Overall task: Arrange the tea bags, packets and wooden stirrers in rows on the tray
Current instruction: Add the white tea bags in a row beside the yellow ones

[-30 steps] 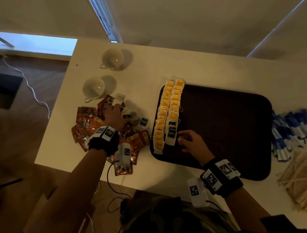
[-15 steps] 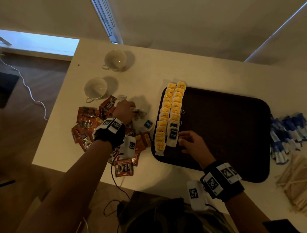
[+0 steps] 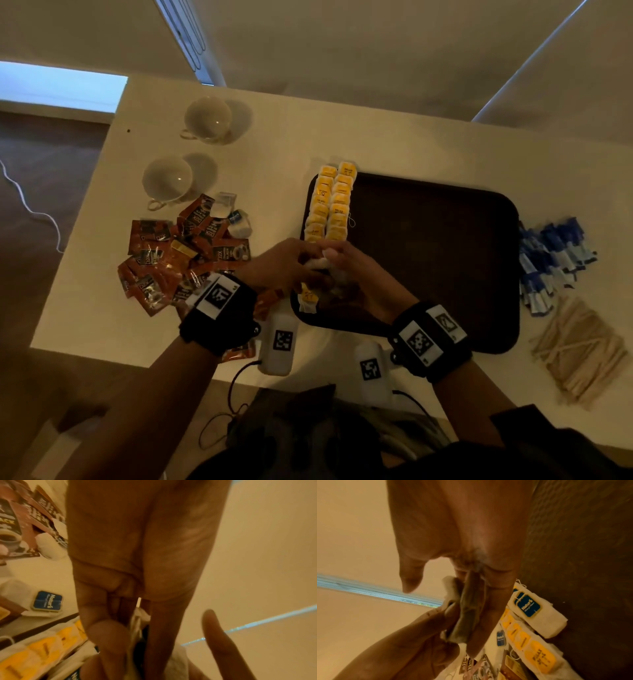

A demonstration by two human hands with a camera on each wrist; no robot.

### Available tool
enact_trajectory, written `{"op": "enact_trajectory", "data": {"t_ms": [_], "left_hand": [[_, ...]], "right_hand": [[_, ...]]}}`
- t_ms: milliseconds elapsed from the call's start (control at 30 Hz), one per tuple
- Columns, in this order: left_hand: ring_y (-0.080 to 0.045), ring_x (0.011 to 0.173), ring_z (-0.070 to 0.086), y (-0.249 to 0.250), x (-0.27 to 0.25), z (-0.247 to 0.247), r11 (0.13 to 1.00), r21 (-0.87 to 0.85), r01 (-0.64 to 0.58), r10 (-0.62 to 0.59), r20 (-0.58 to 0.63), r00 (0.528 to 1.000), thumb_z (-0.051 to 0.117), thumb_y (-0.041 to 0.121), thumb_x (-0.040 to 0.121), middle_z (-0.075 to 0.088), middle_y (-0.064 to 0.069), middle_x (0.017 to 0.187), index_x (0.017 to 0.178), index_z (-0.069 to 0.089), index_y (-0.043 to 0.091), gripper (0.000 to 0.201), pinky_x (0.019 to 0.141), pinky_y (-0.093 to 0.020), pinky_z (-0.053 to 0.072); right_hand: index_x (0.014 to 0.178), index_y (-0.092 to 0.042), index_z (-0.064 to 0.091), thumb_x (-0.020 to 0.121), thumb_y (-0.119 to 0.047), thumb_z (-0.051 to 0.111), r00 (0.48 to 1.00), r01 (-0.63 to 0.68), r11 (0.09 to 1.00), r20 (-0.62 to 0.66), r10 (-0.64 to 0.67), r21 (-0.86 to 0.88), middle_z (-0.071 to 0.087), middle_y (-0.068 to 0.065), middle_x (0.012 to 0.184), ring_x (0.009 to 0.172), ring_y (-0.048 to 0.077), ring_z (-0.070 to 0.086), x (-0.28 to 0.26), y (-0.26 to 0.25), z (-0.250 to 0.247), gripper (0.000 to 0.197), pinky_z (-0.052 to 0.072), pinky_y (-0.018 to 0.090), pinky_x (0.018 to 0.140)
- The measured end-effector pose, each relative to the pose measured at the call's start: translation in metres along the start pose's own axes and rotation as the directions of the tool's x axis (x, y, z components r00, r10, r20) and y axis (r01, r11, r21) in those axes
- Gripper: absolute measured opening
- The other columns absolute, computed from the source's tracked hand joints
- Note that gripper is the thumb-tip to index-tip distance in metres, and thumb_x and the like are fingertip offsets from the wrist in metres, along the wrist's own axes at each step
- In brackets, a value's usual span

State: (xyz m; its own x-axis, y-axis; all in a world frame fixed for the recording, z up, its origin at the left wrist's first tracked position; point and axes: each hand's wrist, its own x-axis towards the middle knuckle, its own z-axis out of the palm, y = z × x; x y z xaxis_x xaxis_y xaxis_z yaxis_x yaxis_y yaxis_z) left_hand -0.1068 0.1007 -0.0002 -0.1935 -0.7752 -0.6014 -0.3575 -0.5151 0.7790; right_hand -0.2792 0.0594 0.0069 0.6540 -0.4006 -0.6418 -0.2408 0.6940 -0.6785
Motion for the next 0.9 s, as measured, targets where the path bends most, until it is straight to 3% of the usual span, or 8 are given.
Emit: {"op": "enact_trajectory", "data": {"t_ms": [133, 300, 467, 567, 633, 700, 800, 900], "left_hand": [[-0.019, 0.086, 0.065, 0.003, 0.008, 0.025, 0.997, 0.055, -0.056, 0.061, -0.097, 0.993, 0.067, 0.013, 0.083, 0.06, -0.009, 0.105, 0.107, 0.057, 0.008, 0.027, 0.062, -0.026, 0.057], [-0.022, 0.095, 0.064, 0.0, 0.016, 0.04, 0.99, -0.123, -0.074, 0.049, -0.194, 0.98, 0.077, 0.014, 0.074, 0.06, -0.009, 0.108, 0.106, 0.056, 0.013, 0.038, 0.074, -0.038, 0.059], [-0.023, 0.093, 0.064, -0.001, 0.025, 0.055, 0.971, -0.225, -0.078, -0.021, -0.408, 0.913, 0.079, 0.012, 0.072, 0.062, -0.008, 0.1, 0.096, 0.055, 0.013, 0.034, 0.079, -0.036, 0.057], [-0.018, 0.081, 0.065, 0.0, 0.027, 0.067, 0.985, -0.169, -0.044, -0.04, -0.466, 0.884, 0.077, 0.023, 0.075, 0.063, -0.005, 0.09, 0.087, 0.055, 0.015, 0.025, 0.067, -0.03, 0.058], [-0.012, 0.068, 0.061, 0.003, 0.027, 0.074, 0.995, -0.102, -0.019, -0.033, -0.481, 0.876, 0.073, 0.028, 0.079, 0.062, -0.002, 0.08, 0.079, 0.055, 0.017, 0.022, 0.056, -0.021, 0.055], [-0.011, 0.063, 0.06, 0.006, 0.027, 0.078, 0.995, -0.095, -0.021, -0.028, -0.489, 0.872, 0.071, 0.029, 0.08, 0.061, 0.0, 0.073, 0.074, 0.053, 0.02, 0.021, 0.057, -0.023, 0.055], [-0.016, 0.07, 0.065, 0.01, 0.029, 0.079, 0.99, -0.13, -0.054, -0.015, -0.481, 0.877, 0.072, 0.024, 0.08, 0.063, 0.001, 0.076, 0.074, 0.056, 0.024, 0.017, 0.064, -0.028, 0.058], [-0.013, 0.069, 0.066, 0.015, 0.03, 0.078, 0.977, -0.172, -0.127, 0.034, -0.462, 0.886, 0.071, 0.014, 0.08, 0.064, 0.0, 0.079, 0.078, 0.057, 0.021, 0.015, 0.061, -0.022, 0.057]], "right_hand": [[0.114, -0.021, 0.056, 0.095, -0.022, 0.051, 0.998, 0.002, 1.0, -0.068, -0.004, -0.027, 0.066, 0.004, 0.103, 0.086, 0.014, 0.068, -0.007, 0.012, -0.01, 0.02, 0.057, 0.027, 0.069], [0.125, -0.003, 0.051, 0.099, -0.02, 0.044, 0.977, -0.001, 0.998, -0.215, 0.015, 0.065, 0.062, 0.01, 0.095, 0.07, 0.011, 0.065, -0.011, 0.023, -0.022, 0.032, 0.056, 0.029, 0.064], [0.11, -0.006, 0.053, 0.097, -0.016, 0.047, 0.953, 0.069, 0.993, -0.299, -0.038, 0.093, 0.059, 0.006, 0.091, 0.059, 0.002, 0.064, -0.016, 0.025, -0.03, 0.017, 0.053, 0.023, 0.057], [0.11, -0.009, 0.053, 0.097, -0.018, 0.048, 0.937, 0.072, 0.993, -0.347, -0.035, 0.094, 0.06, 0.007, 0.099, 0.072, 0.009, 0.066, -0.017, 0.025, -0.035, 0.016, 0.055, 0.025, 0.06], [0.109, -0.013, 0.054, 0.097, -0.019, 0.048, 0.928, 0.067, 0.994, -0.371, -0.03, 0.087, 0.06, 0.008, 0.105, 0.084, 0.017, 0.063, -0.018, 0.026, -0.037, 0.014, 0.056, 0.033, 0.072], [0.104, -0.016, 0.054, 0.097, -0.021, 0.048, 0.924, 0.058, 0.994, -0.382, -0.019, 0.091, 0.059, 0.009, 0.108, 0.091, 0.023, 0.06, -0.018, 0.026, -0.039, 0.011, 0.052, 0.037, 0.077], [0.102, -0.018, 0.053, 0.097, -0.021, 0.047, 0.925, 0.039, 0.992, -0.38, 0.008, 0.116, 0.058, 0.008, 0.109, 0.095, 0.023, 0.059, -0.018, 0.025, -0.041, 0.009, 0.052, 0.039, 0.08], [0.1, -0.016, 0.052, 0.096, -0.017, 0.048, 0.924, 0.034, 0.986, -0.381, 0.031, 0.163, 0.056, 0.011, 0.111, 0.098, 0.026, 0.057, -0.018, 0.022, -0.044, 0.005, 0.05, 0.046, 0.088]]}}
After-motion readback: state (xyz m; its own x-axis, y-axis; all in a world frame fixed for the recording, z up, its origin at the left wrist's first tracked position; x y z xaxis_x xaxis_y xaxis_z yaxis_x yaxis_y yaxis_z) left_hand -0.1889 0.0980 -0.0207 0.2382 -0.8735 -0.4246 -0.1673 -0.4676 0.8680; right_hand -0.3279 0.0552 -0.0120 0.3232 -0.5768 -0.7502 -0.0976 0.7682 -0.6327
